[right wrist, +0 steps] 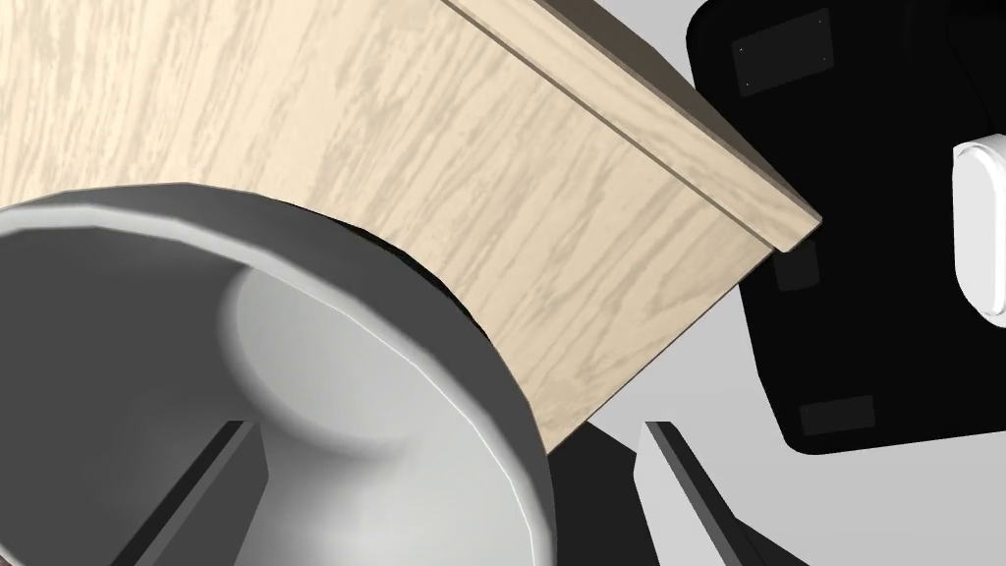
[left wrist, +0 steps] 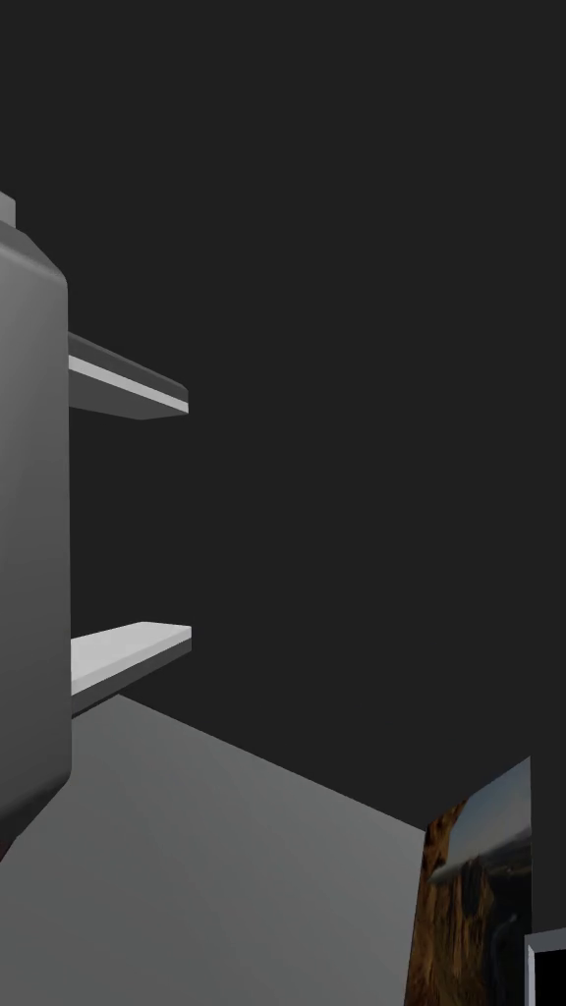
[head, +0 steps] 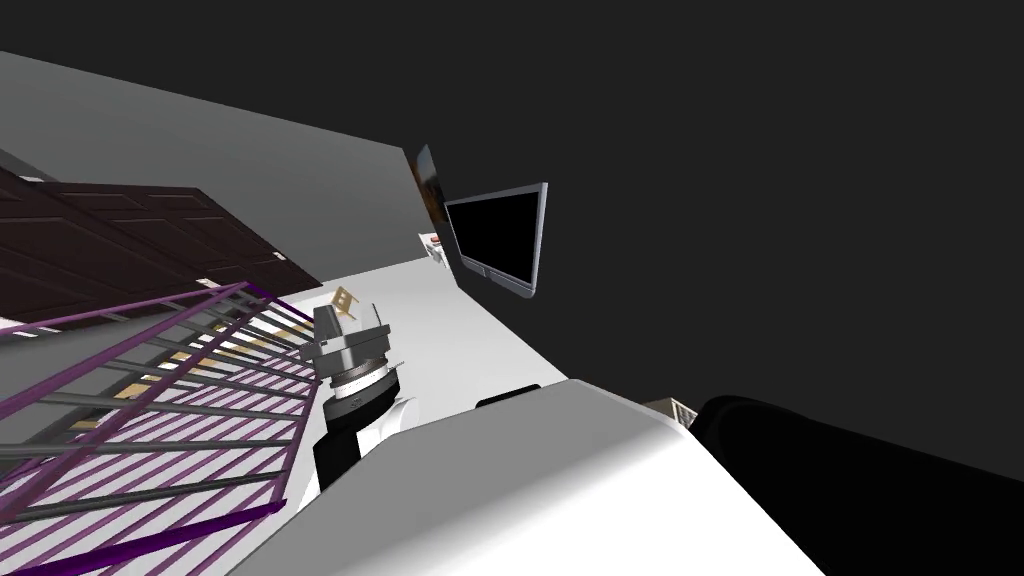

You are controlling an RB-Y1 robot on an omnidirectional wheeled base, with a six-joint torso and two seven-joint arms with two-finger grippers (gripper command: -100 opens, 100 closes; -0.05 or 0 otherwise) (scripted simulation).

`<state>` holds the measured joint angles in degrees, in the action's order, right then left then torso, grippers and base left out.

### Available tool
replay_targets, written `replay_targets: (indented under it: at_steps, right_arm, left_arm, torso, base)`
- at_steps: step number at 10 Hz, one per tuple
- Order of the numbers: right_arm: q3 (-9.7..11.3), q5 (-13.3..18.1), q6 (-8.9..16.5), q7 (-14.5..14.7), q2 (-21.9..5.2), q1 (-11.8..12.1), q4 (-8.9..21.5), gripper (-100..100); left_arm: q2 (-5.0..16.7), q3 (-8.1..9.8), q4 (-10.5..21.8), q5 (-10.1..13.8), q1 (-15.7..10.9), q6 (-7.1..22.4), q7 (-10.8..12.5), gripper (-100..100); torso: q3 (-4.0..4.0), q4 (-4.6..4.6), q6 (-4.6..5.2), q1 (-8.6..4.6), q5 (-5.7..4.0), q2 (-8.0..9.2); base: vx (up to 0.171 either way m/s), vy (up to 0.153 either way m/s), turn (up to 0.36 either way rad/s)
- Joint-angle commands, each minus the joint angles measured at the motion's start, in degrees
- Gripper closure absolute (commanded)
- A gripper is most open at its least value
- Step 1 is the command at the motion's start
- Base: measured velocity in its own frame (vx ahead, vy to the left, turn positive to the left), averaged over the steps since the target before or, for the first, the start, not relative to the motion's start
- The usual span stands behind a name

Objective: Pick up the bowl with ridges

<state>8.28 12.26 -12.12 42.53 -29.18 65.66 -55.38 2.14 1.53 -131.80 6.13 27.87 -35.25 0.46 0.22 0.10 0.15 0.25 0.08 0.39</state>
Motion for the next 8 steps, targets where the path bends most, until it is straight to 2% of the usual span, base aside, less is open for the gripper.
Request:
replay_targets:
  at_steps: [1,2,3,4,5,6,7,8]
  right_arm:
    - [1.9,-1.9,0.1,-2.9,-1.6,-1.8,2.7,-100]
    - [1.9,-1.9,0.1,-4.4,-1.6,-1.8,2.7,-100]
    - [1.9,-1.9,0.1,-5.2,-1.6,-1.8,2.7,-100]
    - [3.8,-3.8,0.3,-7.3,-3.1,-3.6,5.4,-100]
    - [3.8,-3.8,0.3,-8.9,-3.1,-3.6,5.4,-100]
    - [3.8,-3.8,0.3,-9.7,-3.1,-3.6,5.4,-100]
    - [5.7,-5.7,0.4,-11.9,-4.6,-5.3,7.9,-100]
    - [5.7,-5.7,0.4,-13.4,-4.6,-5.3,8.1,-100]
  left_arm:
    - [0.0,0.00,0.0,0.0,0.0,0.0,0.0,0]
    - [0.0,-0.02,0.0,0.0,0.0,0.0,0.0,0]
    - [0.0,-0.01,0.0,0.0,0.0,0.0,0.0,0]
    - [0.0,0.00,0.0,0.0,0.0,0.0,0.0,0]
    - [0.0,-0.02,0.0,0.0,0.0,0.0,0.0,0]
    - [0.0,-0.01,0.0,0.0,0.0,0.0,0.0,0]
    - [0.0,0.00,0.0,0.0,0.0,0.0,0.0,0]
    - [0.0,-0.01,0.0,0.0,0.0,0.0,0.0,0]
  torso:
    - [0.00,0.00,0.00,0.00,0.00,0.00]
    - [0.07,0.02,-0.11,0.09,0.02,0.14]
    - [0.10,0.04,-0.04,0.13,0.03,0.19]
    - [0.04,0.01,0.01,0.05,0.01,0.06]
    - [0.10,0.04,-0.10,0.34,0.07,0.19]
    - [0.13,0.05,-0.03,0.33,0.08,0.23]
    - [0.04,0.02,0.03,0.02,0.01,0.08]
    - [0.05,0.02,-0.10,0.13,0.03,0.09]
  base:
    - [-0.111,0.093,0.354]
    - [-0.119,0.107,0.325]
    - [-0.054,0.071,0.045]
    - [-0.121,0.177,0.392]
    - [-0.123,0.165,0.367]
    - [-0.044,0.058,0.013]
    - [-0.073,0.121,0.385]
    - [-0.070,0.122,0.318]
